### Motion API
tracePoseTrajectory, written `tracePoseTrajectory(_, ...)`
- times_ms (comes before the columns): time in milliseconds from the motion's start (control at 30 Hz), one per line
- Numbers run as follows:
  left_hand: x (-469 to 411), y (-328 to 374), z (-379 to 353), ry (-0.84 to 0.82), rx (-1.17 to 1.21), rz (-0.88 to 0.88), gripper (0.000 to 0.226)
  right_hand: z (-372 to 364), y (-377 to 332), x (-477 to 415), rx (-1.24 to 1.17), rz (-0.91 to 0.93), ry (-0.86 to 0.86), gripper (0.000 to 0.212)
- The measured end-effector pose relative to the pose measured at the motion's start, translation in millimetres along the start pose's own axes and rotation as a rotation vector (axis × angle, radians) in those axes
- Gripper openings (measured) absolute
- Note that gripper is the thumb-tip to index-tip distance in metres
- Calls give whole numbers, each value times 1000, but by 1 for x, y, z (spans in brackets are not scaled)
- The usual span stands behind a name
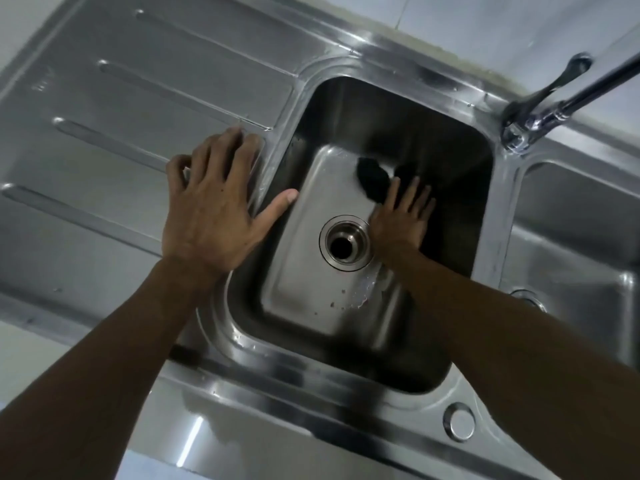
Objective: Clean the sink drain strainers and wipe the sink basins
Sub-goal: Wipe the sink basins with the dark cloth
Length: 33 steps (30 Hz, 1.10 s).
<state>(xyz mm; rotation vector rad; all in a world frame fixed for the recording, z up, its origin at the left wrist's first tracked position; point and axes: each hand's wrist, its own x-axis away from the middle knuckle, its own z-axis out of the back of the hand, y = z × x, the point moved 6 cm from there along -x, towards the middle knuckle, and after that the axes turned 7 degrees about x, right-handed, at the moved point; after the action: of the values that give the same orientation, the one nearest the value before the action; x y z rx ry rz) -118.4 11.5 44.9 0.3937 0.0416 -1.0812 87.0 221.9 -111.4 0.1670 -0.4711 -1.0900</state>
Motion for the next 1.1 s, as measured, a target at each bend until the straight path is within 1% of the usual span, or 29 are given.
tracePoseTrajectory(67,0,0,0,7,-7,-3,78,-2,15,19,135,-7,-79,71)
tracePoseTrajectory(167,0,-2,0,13,11,-11,74,-2,12,56,313,54,-297,85)
tracePoseTrajectory(200,0,-2,-1,16,13,-12,73,-2,8,72,345,81,-376,89)
tracePoseTrajectory(233,0,-2,-1,15,12,-10,73,-3,1,89,363,118,-450,89)
tracePoseTrajectory(267,0,-1,0,13,11,-6,73,-4,-6,106,365,158,-518,85)
tracePoseTrajectory(333,-1,-1,0,6,13,3,74,-7,-23,137,358,259,-645,70)
tracePoseTrajectory(367,-1,-1,1,0,14,4,75,-7,-31,150,365,327,-684,61)
tracePoseTrajectory(400,-1,-1,1,-4,14,3,75,-7,-39,160,383,397,-688,52)
tracePoseTrajectory(467,0,-1,1,-6,12,-2,75,-3,-46,170,441,506,-578,41)
tracePoseTrajectory(500,0,-1,0,-6,13,-5,76,-1,-44,170,457,517,-496,40)
tracePoseTrajectory(533,0,0,0,-3,11,-8,76,-1,-39,169,465,510,-415,44)
tracePoseTrajectory(567,0,0,0,2,5,-9,76,-6,-35,168,451,506,-354,53)
tracePoseTrajectory(633,0,0,0,9,0,-12,77,-20,-24,169,366,535,-331,77)
tracePoseTrajectory(667,0,0,0,12,2,-13,77,-26,-21,170,302,569,-335,82)
tracePoseTrajectory(733,0,0,0,15,-1,-13,77,-31,-24,168,198,691,-254,83)
tracePoseTrajectory(833,0,-1,-1,12,-15,-21,77,-24,-48,169,134,969,-24,77)
tracePoseTrajectory(867,0,-1,-1,13,-17,-22,77,-22,-57,169,122,1033,41,74)
tracePoseTrajectory(900,0,-1,-1,17,-22,-23,77,-20,-64,168,93,1054,92,71)
tracePoseTrajectory(1033,0,-2,-2,32,-34,-29,75,-17,-87,147,-67,925,177,68)
tracePoseTrajectory(1100,1,-2,-2,41,-37,-25,75,-13,-95,127,-141,823,201,66)
